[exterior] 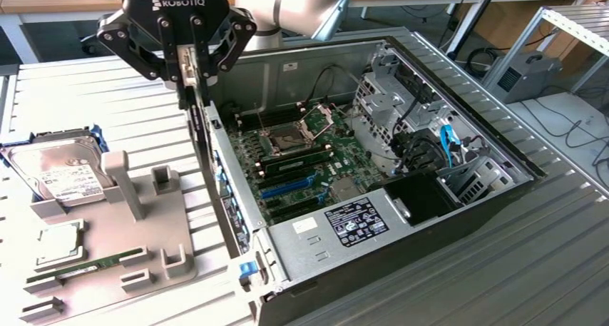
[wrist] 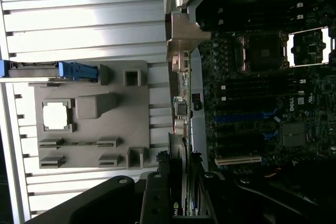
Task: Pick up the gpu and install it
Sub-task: 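Pick up the gpu and move the gpu toward the slot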
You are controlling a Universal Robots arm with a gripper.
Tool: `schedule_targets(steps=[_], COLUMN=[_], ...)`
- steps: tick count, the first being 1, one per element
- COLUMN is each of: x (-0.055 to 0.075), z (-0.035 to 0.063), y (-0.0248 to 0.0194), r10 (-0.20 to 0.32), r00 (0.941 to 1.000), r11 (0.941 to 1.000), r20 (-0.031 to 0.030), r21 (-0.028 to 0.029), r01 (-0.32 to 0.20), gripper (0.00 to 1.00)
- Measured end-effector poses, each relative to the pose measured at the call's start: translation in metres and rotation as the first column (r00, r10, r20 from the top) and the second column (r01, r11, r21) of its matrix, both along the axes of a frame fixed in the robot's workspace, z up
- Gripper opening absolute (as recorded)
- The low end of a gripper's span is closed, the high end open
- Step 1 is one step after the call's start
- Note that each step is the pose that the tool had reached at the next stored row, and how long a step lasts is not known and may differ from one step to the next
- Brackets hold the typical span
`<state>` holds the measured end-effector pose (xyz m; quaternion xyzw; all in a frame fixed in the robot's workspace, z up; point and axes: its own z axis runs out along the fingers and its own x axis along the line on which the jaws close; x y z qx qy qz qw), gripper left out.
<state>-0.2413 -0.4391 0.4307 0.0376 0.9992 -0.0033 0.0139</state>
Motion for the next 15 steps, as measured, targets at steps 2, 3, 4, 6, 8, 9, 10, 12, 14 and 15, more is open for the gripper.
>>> schedule_targets(steps=[2, 3, 4, 6, 8, 9, 10, 12, 14, 15], x=[0.0006, 0.0008, 0.0011, 0.0019, 0.0034, 0.0041, 0.0048, 0.006, 0.0071, 0.0077], z=[0.0, 0.0, -0.0001, -0.0001, -0.0001, -0.0001, -0.0001, -0.0002, -0.0002, -0.0002], y=[0.0, 0.0, 0.0, 0.0, 0.0, 0.0, 0.0, 0.0, 0.0, 0.0], r10=[0.0, 0.0, 0.0, 0.0, 0.0, 0.0, 0.0, 0.0, 0.0, 0.0], r00=[1.0, 1.0, 1.0, 1.0, 1.0, 1.0, 1.0, 1.0, 1.0, 1.0], r11=[1.0, 1.0, 1.0, 1.0, 1.0, 1.0, 1.0, 1.0, 1.0, 1.0], r20=[0.0, 0.0, 0.0, 0.0, -0.0001, -0.0001, 0.0, 0.0, 0.0, 0.0], r21=[0.0, 0.0, 0.0, 0.0, -0.0001, -0.0001, -0.0001, 0.0, 0.0001, 0.0], r01=[0.0, 0.0, 0.0, 0.0, 0.0, 0.0, 0.0, 0.0, 0.0, 0.0], gripper=[0.26, 0.26, 0.26, 0.26, 0.26, 0.26, 0.26, 0.26, 0.26, 0.26])
